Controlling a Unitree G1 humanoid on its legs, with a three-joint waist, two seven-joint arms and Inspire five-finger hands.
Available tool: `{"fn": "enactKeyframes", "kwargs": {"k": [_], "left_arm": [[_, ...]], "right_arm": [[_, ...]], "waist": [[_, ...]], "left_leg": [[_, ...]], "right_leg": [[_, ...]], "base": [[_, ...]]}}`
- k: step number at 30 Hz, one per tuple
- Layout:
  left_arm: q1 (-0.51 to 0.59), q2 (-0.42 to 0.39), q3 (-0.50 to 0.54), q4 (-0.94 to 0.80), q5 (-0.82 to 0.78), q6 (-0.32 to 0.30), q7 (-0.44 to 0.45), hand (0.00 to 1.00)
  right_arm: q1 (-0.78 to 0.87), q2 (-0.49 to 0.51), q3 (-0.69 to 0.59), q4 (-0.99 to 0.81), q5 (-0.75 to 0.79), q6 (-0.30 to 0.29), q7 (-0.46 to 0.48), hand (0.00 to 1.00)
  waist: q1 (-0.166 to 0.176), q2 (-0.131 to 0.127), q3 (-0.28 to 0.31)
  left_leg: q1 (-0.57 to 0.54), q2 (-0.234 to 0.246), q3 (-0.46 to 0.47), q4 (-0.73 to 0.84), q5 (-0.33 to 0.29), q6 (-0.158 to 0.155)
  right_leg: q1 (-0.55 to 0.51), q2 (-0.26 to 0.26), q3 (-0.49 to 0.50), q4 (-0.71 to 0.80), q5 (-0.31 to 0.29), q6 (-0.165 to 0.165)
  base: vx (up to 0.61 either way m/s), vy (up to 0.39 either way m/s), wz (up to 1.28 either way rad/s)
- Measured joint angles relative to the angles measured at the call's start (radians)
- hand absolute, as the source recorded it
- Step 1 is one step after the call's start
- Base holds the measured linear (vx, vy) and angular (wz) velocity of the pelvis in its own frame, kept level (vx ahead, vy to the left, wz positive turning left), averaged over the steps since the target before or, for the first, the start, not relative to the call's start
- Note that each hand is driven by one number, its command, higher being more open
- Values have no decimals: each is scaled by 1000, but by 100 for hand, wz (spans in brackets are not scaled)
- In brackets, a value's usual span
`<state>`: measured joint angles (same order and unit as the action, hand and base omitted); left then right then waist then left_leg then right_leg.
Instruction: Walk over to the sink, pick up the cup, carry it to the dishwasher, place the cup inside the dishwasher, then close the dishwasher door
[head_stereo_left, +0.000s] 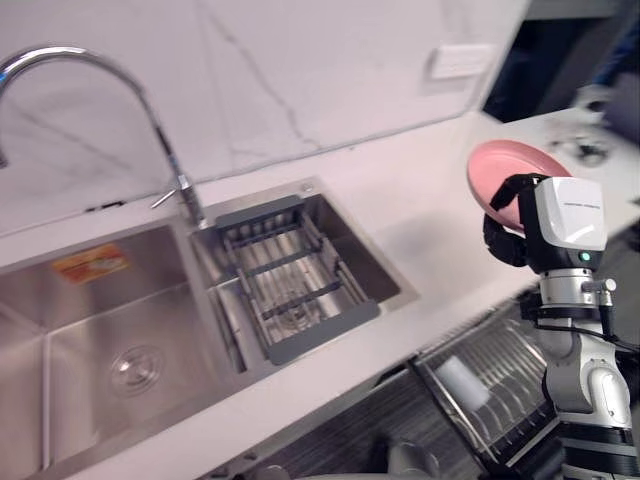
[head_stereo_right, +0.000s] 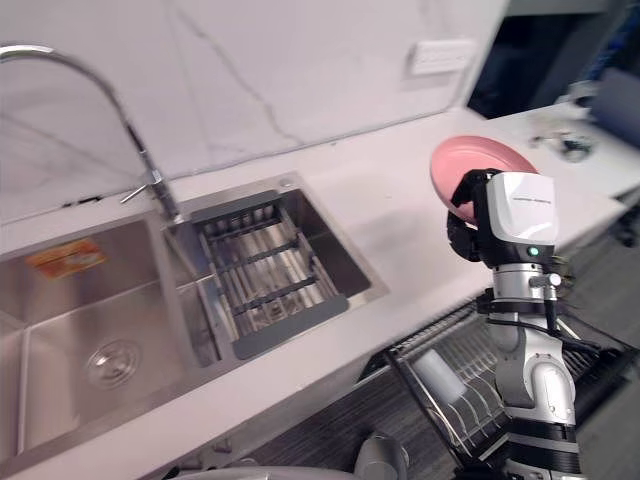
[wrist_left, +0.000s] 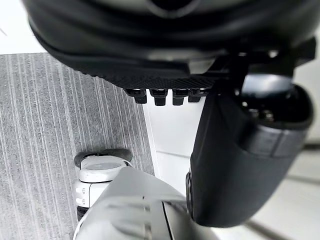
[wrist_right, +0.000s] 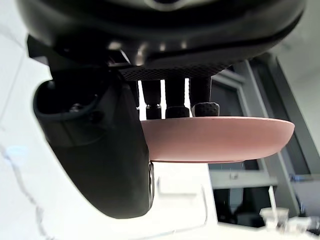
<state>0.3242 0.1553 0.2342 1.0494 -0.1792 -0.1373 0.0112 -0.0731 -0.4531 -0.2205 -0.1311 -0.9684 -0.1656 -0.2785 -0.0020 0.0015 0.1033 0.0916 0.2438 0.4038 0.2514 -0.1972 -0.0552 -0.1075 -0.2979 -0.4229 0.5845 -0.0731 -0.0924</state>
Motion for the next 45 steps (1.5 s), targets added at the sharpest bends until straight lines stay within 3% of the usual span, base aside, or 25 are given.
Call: {"fn": "enactKeyframes", "kwargs": {"k": [1,2,3,5,7,12,18,24,35,38,39,45], "left_arm": [[-4,22,5,0,-14,8,14,100],[-6,47,7,-3,-33,8,14,100],[-16,53,15,-2,-38,11,14,100],[-54,23,93,7,-72,29,32,100],[-52,7,93,5,-59,28,22,100],[-52,-89,113,-39,-29,11,-3,100],[-72,-103,81,-37,25,-8,-11,100],[-97,-90,30,-40,62,-8,-36,100],[-192,-79,-9,-93,5,0,-92,100],[-203,-74,-35,-111,-9,1,-103,100],[-212,-72,-44,-113,-19,2,-105,100],[-227,-71,-51,-145,-37,15,-122,100]], "right_arm": [[-5,0,13,10,-9,-8,-5,0],[-6,0,30,22,-18,-11,-5,0],[-8,0,32,33,-19,-13,-4,0],[-9,-19,30,70,-18,-4,11,0],[-2,-24,28,82,-13,5,44,0],[53,-4,4,71,3,6,92,0],[82,27,-8,114,3,10,96,0],[77,57,16,292,29,51,94,0],[-181,60,114,510,90,158,16,0],[-244,37,130,574,130,185,13,0],[-271,21,147,604,155,201,12,100],[-312,15,152,633,287,260,2,100]], "waist": [[12,-19,-11],[17,-53,-27],[19,-68,-30],[36,-55,-20],[30,-54,-17],[9,-31,-14],[5,10,1],[11,28,18],[31,59,202],[43,66,224],[48,72,232],[62,76,262]], "left_leg": [[-16,22,29,10,10,-18],[-35,28,52,20,22,-40],[-43,38,56,24,30,-51],[-41,70,83,-19,80,-89],[-27,72,97,-50,113,-110],[-13,88,103,-135,193,-138],[-39,76,66,-197,235,-127],[-74,26,40,-235,262,-116],[-227,-44,-12,-190,255,-63],[-265,-56,-24,-174,250,-54],[-279,-64,-38,-172,248,-51],[-303,-90,-54,-171,242,-36]], "right_leg": [[36,-14,-1,-48,19,14],[83,-22,-9,-166,124,35],[105,2,-8,-232,103,87],[185,89,-39,-469,104,127],[232,126,-40,-592,124,176],[240,183,-40,-669,124,195],[192,195,-46,-674,134,183],[169,160,-76,-670,146,202],[66,88,-103,-670,192,225],[41,73,-110,-670,201,231],[32,67,-115,-670,204,233],[20,43,-127,-670,213,243]], "base": [[-27,-282,-92],[-46,-420,-84],[-67,-455,-69],[-79,-396,-56],[-59,-279,-28],[-114,-202,-11],[-76,-42,2],[51,37,17],[-6,58,12],[-9,53,11],[21,60,16],[28,53,9]]}}
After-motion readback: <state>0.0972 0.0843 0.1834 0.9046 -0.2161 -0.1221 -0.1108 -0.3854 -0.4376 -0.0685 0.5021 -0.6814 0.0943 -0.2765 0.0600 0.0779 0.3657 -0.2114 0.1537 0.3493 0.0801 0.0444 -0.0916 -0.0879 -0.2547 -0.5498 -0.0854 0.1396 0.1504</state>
